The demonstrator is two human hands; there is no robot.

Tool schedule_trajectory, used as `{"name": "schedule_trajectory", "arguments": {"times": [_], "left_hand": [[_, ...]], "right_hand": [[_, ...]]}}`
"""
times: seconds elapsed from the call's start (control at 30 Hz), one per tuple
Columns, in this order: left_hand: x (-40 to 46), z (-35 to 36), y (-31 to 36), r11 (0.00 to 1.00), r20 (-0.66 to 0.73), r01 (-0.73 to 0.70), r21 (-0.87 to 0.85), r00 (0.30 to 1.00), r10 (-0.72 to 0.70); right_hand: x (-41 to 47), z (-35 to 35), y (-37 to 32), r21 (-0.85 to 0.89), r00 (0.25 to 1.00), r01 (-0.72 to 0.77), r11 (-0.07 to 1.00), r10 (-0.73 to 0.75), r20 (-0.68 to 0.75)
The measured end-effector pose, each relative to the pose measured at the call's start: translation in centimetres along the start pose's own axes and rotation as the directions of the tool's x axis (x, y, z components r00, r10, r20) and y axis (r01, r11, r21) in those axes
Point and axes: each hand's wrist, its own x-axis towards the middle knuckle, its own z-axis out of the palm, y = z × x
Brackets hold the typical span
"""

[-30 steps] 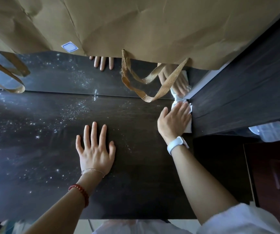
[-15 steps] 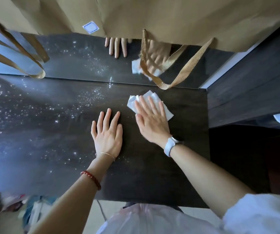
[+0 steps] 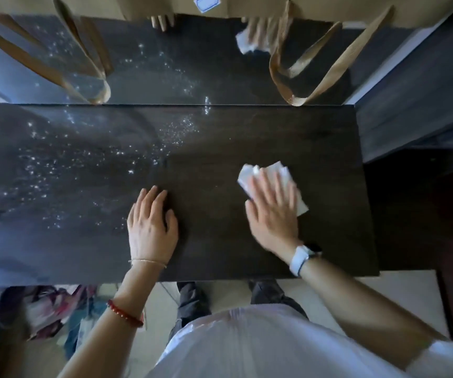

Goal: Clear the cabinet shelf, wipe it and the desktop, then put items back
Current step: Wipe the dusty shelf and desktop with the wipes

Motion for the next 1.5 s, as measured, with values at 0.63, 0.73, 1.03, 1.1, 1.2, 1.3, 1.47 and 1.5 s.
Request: {"name": "schedule_trajectory", "arguments": {"times": [0.63, 0.73, 1.03, 1.1, 1.2, 1.3, 1.47, 1.5], "left_hand": [[-0.3, -3.1, -9.4, 0.96, 0.217, -0.167, 0.227, 0.969, 0.117], [0.1, -3.3, -10.4, 0.94, 0.236, -0.237, 0.245, 0.955, 0.18], [2.8, -6.5, -12.9, 0.983, -0.098, -0.098, -0.155, 0.992, 0.084], [3.5, -6.9, -13.9, 0.998, -0.048, -0.056, -0.014, 0.997, 0.055], [3.5, -6.2, -15.3, 0.979, 0.123, -0.027, 0.201, 0.992, 0.002], [3.1, -5.6, -15.5, 0.955, 0.14, -0.04, 0.292, 0.99, -0.002], [3.5, -6.1, -15.7, 0.969, 0.174, -0.012, 0.246, 0.984, -0.032], [3.6, -6.3, -15.8, 0.97, 0.182, -0.022, 0.241, 0.983, -0.023]], "right_hand": [[-8.6, 2.5, -13.7, -0.01, 0.94, 0.319, 0.948, -0.315, 0.13], [-5.5, 1.6, -6.6, -0.081, 0.971, -0.237, 0.968, 0.237, -0.015], [-7.2, 4.0, -23.2, 0.16, 0.892, 0.376, 0.913, -0.403, 0.206], [-5.8, 3.8, -19.9, 0.106, 0.899, 0.389, 0.915, -0.402, 0.175], [-2.0, 2.9, -12.6, -0.052, 0.991, -0.13, 0.99, 0.131, 0.009], [-0.1, 2.2, -13.9, 0.052, 0.876, -0.482, 0.875, 0.481, 0.029], [-5.6, 3.5, -24.6, 0.144, 0.88, 0.403, 0.904, -0.426, 0.21], [-4.9, 3.2, -23.2, 0.154, 0.884, 0.388, 0.909, -0.414, 0.216]]}}
